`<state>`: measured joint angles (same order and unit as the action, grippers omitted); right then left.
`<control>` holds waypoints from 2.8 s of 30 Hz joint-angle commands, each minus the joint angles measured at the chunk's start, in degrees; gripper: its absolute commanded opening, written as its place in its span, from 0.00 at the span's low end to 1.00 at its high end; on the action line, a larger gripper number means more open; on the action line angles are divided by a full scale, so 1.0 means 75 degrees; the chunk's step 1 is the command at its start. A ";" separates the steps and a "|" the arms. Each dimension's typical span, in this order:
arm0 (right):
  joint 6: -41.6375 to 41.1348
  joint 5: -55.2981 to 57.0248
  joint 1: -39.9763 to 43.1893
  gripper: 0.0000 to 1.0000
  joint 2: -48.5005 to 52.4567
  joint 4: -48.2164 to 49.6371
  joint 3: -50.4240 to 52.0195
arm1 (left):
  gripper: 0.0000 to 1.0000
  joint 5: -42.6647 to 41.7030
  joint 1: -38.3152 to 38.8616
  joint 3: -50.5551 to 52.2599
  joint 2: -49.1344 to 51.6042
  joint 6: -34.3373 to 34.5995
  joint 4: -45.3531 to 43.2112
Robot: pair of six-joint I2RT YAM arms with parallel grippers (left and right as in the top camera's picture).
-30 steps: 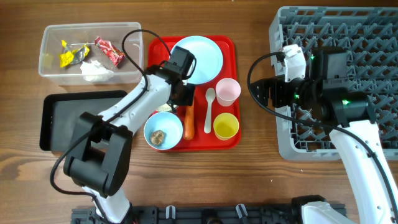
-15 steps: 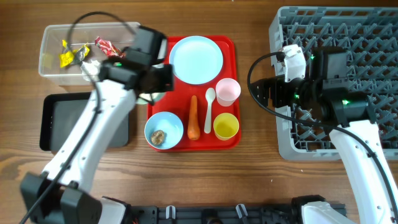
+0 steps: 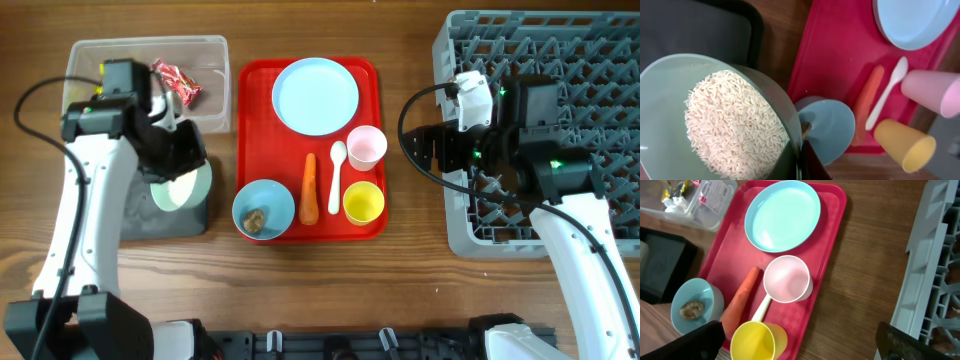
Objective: Sort waste into correct bins and load items into the dishwasher rack
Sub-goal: 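Tip the green bowl over the black tray to pour out the rice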
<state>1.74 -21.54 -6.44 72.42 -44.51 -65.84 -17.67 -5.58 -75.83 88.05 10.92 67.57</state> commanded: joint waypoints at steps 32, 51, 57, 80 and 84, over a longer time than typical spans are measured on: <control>-0.0035 0.0154 0.0006 1.00 0.0076 -0.0029 -0.0105 | 0.04 -0.7431 -0.4042 0.1597 0.2075 -0.3430 -0.0953; -0.0029 0.0157 0.0006 1.00 0.0076 -0.0099 -0.0105 | 0.04 -0.9043 -0.4054 0.1597 0.2075 -0.3392 -0.0361; -0.0032 0.0157 0.0006 1.00 0.0076 -0.0105 -0.0105 | 0.04 -0.9069 -0.4523 0.1597 0.2075 -0.3375 -0.0079; -0.0035 0.0297 0.0006 1.00 0.0076 -0.0166 -0.0105 | 0.04 -0.9384 -0.5132 0.1597 0.2031 -0.3430 0.0731; -0.0032 0.0300 0.0006 1.00 0.0076 -0.0163 -0.0105 | 0.04 -0.9387 -0.4969 0.1585 0.1679 -0.3430 0.0778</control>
<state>1.74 -20.29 -6.44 72.44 -45.84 -65.84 -86.24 -43.97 -63.96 103.50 -13.47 73.17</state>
